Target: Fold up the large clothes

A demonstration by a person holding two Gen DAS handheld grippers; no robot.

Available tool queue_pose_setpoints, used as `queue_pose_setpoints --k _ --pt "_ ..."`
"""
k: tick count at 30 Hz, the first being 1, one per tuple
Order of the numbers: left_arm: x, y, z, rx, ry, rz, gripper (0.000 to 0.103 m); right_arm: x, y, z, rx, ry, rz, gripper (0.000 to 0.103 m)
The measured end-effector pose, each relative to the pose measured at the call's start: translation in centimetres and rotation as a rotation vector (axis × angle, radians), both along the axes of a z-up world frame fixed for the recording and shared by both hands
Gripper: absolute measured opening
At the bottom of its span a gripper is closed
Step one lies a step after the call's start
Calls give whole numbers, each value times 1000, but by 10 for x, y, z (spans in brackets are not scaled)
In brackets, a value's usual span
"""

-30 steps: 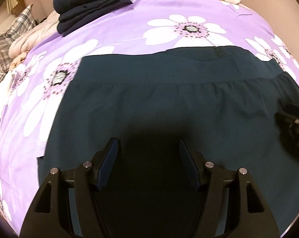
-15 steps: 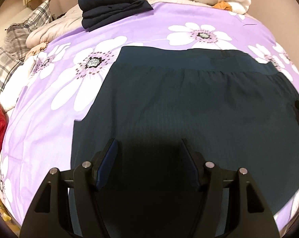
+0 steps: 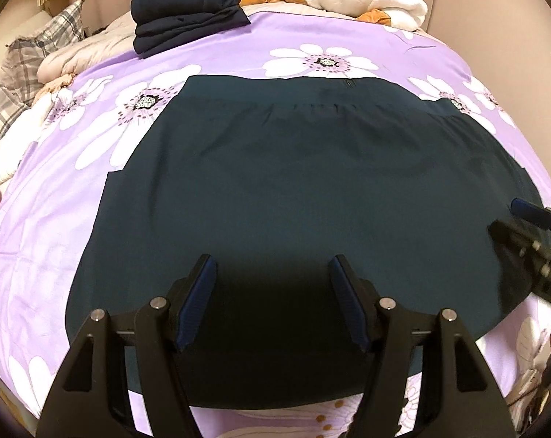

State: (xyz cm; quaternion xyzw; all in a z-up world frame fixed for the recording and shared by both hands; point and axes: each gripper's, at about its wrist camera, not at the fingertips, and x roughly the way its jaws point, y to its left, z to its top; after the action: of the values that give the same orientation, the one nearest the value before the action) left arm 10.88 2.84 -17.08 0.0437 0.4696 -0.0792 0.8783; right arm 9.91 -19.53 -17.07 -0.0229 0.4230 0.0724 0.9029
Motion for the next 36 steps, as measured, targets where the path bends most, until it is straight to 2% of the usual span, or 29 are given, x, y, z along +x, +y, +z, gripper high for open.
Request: queue_pose_setpoints --k 4,7,16,21,32,36 --pt "0 0 -4 19 -18 9 70 4 12 -12 -92 -9 14 64" --pt "0 4 -6 36 -25 23 76 6 6 -14 -97 -16 7 64" --pt "-6 26 -8 21 -18 70 76 -5 -31 -15 -48 -5 -116 64" --pt "-11 34 -10 24 -23 85 78 -14 -44 -14 -66 -18 -167 64" --pt "-21 52 -9 15 -26 110 81 -35 -89 -17 58 2 -284 68" --pt "-25 56 -9 21 -30 113 81 -40 -92 -16 63 0 -291 68"
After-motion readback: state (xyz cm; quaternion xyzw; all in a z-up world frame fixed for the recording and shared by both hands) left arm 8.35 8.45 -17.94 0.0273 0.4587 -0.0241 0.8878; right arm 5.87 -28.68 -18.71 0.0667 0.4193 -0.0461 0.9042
